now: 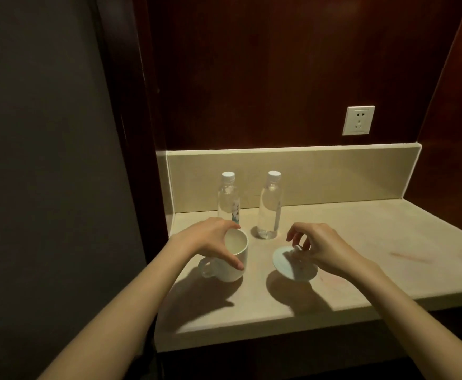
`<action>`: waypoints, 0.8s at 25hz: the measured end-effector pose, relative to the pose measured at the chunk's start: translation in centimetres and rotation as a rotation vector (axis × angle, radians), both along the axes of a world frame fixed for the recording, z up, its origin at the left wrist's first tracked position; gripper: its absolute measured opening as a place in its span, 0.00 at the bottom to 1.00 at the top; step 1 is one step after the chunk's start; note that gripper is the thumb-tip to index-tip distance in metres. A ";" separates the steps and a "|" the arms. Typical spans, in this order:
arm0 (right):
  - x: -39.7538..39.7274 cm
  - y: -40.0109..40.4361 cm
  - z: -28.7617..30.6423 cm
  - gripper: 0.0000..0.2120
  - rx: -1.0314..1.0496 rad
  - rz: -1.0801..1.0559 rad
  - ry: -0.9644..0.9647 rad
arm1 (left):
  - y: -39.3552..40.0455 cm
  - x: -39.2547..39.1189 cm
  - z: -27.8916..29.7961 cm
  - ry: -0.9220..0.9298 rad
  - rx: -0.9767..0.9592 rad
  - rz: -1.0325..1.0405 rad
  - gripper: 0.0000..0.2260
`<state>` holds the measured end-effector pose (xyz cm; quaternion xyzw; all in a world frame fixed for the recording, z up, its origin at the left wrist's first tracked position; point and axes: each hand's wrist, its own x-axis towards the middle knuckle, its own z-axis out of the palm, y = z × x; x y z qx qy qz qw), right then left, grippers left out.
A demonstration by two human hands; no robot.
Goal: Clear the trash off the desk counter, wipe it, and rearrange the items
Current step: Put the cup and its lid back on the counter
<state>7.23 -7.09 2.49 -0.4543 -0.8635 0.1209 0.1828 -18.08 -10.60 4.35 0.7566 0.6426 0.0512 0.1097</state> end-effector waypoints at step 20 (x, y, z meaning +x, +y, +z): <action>0.1 11.7 -4.4 0.05 0.000 0.113 -0.100 | 7.7 3.0 -0.6 -0.040 -0.064 0.142 0.44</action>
